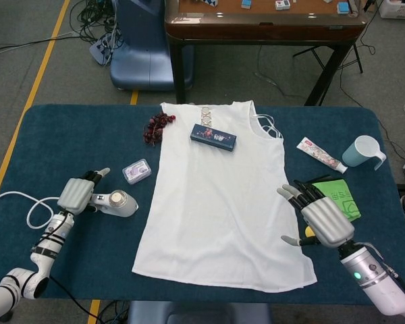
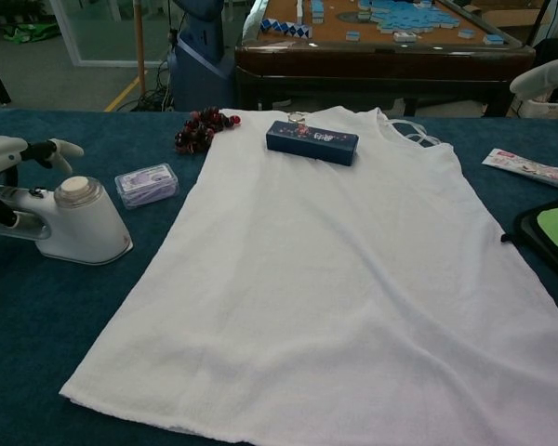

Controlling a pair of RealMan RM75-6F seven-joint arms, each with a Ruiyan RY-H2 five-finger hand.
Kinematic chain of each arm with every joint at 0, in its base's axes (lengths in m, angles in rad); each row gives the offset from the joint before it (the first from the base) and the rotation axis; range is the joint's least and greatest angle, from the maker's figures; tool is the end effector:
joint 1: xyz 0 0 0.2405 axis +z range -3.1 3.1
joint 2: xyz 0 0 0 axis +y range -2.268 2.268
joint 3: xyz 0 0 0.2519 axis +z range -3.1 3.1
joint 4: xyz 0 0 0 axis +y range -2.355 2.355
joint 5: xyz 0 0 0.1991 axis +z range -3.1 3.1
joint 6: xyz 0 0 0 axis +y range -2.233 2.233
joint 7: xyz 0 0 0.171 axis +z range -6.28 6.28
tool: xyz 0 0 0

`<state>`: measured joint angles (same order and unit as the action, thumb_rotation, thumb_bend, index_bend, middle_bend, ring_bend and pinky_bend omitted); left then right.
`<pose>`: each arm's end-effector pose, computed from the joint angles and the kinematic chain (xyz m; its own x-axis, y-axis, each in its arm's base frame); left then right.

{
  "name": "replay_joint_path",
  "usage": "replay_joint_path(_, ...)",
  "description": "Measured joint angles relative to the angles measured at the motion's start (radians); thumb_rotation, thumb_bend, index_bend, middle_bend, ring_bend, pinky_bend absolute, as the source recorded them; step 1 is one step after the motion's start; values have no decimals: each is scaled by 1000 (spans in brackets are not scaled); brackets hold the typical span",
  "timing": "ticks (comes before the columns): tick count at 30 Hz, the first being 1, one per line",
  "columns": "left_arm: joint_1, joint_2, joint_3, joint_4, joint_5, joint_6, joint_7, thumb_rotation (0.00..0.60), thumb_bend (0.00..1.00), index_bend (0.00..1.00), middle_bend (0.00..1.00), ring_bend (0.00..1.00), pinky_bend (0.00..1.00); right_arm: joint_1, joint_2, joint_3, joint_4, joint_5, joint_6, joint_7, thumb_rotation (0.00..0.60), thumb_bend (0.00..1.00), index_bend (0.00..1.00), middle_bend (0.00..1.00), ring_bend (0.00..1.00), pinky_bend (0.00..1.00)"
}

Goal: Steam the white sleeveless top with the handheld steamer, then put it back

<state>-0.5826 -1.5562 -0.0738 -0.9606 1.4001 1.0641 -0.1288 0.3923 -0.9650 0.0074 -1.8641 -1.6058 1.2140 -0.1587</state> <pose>-0.2755 0.3766 0.0417 0.4974 0.1393 0.8563 0.8547 -0.2478 -0.4562 -0.1974 -0.2569 0.1369 0.5406 -0.1358 0.8302 -0.7889 -0.4246 0.4442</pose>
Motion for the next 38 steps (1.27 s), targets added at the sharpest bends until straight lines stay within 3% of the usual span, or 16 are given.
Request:
replay_joint_path(8, 23, 114, -10, -199, -54, -26, 82, 600, 171, 7, 110, 98, 347, -7, 6, 12, 32, 14, 9, 34, 363, 97, 98, 140, 67, 139)
replay_joint_path(10, 35, 155, -14, -264, -69, -25, 96, 600, 171, 10, 110, 98, 347, -11, 7, 14, 45, 26, 7, 39, 393, 101, 98, 140, 67, 139)
replay_joint_path(13, 62, 217, -22, -350, -88, 1, 114, 600, 171, 16, 110, 98, 347, -17, 7, 15, 67, 47, 3, 44, 486, 141, 98, 140, 67, 139)
replay_joint_path(16, 96, 259, -31, -403, -98, 60, 121, 600, 171, 28, 110, 99, 347, -26, 2, 16, 91, 61, 4, 52, 573, 177, 98, 142, 67, 138)
replay_joint_path(18, 123, 275, -35, -426, -97, 114, 121, 600, 171, 39, 110, 102, 347, -34, -6, 17, 109, 67, 14, 58, 598, 191, 98, 149, 67, 138)
replay_joint_path(28, 283, 317, -16, -482, -31, 385, 146, 600, 171, 76, 111, 107, 339, -95, -35, 15, 155, 82, 89, 56, 600, 198, 98, 169, 67, 139)
replay_joint_path(38, 429, 373, 59, -596, 3, 497, 248, 600, 171, 76, 111, 107, 325, -162, -42, -9, 144, 45, 172, 14, 600, 199, 98, 184, 67, 139)
